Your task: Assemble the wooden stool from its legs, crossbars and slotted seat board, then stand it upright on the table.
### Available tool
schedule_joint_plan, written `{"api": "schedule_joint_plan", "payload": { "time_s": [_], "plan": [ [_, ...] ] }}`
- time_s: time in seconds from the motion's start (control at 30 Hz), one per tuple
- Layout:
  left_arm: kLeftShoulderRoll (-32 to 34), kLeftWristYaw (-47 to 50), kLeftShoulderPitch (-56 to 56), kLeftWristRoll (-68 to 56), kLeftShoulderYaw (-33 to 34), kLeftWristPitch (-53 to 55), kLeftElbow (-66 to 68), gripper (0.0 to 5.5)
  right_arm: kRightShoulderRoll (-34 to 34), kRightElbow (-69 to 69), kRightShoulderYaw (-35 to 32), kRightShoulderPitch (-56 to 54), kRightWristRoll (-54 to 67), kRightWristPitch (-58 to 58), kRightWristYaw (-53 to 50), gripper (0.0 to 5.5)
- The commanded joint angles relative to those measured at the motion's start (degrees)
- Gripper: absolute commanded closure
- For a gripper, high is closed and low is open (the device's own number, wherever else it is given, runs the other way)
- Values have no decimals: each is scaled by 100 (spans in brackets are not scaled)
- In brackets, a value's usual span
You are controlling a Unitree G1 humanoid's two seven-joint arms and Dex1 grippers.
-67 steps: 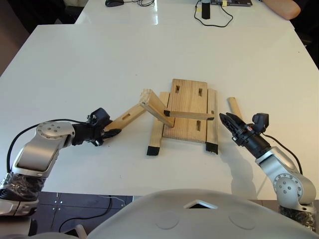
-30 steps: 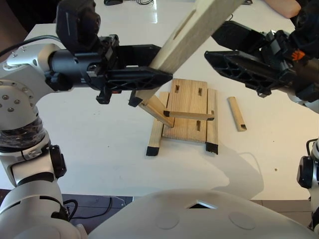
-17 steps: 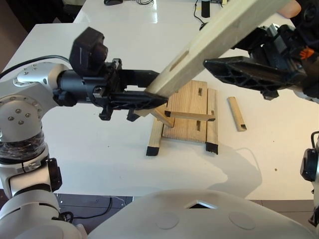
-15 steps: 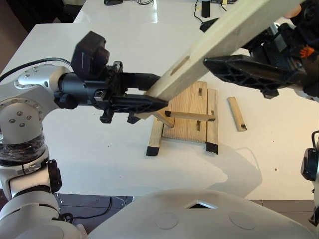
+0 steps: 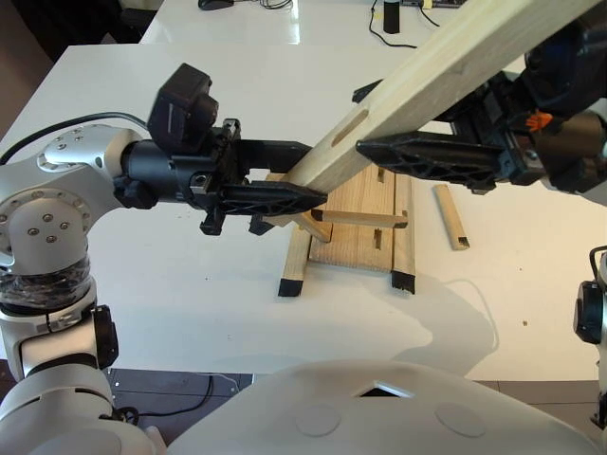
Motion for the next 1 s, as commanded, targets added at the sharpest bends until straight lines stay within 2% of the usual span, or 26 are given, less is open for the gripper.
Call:
{"api": "schedule_joint_plan", "payload": {
  "time_s": [0.03,0.2,0.23,0.43,0.57,0.77,1.0],
  "plan": [
    [6,53,-88,28,-67,-39,-27,350,-160,-149,-37,114,-103,109,241,344],
    [-65,427,-273,129,-167,-16,111,350,-127,-141,-68,145,-287,13,277,344],
    [-96,487,-328,51,-140,1,173,314,-79,-87,-102,128,-281,-18,197,344],
    [-331,1136,-754,-938,227,106,644,230,-62,158,-294,74,-584,-132,126,347],
    [-455,1663,-975,-1118,350,17,900,172,-126,328,-510,-3,-765,-191,142,347],
    [-508,1865,-1103,-327,334,-321,1418,170,-249,720,-918,-122,-880,-175,144,347],
    [-536,1470,-772,641,30,-665,1605,170,-203,510,-1141,182,-498,-82,9,347]
  ]
}}
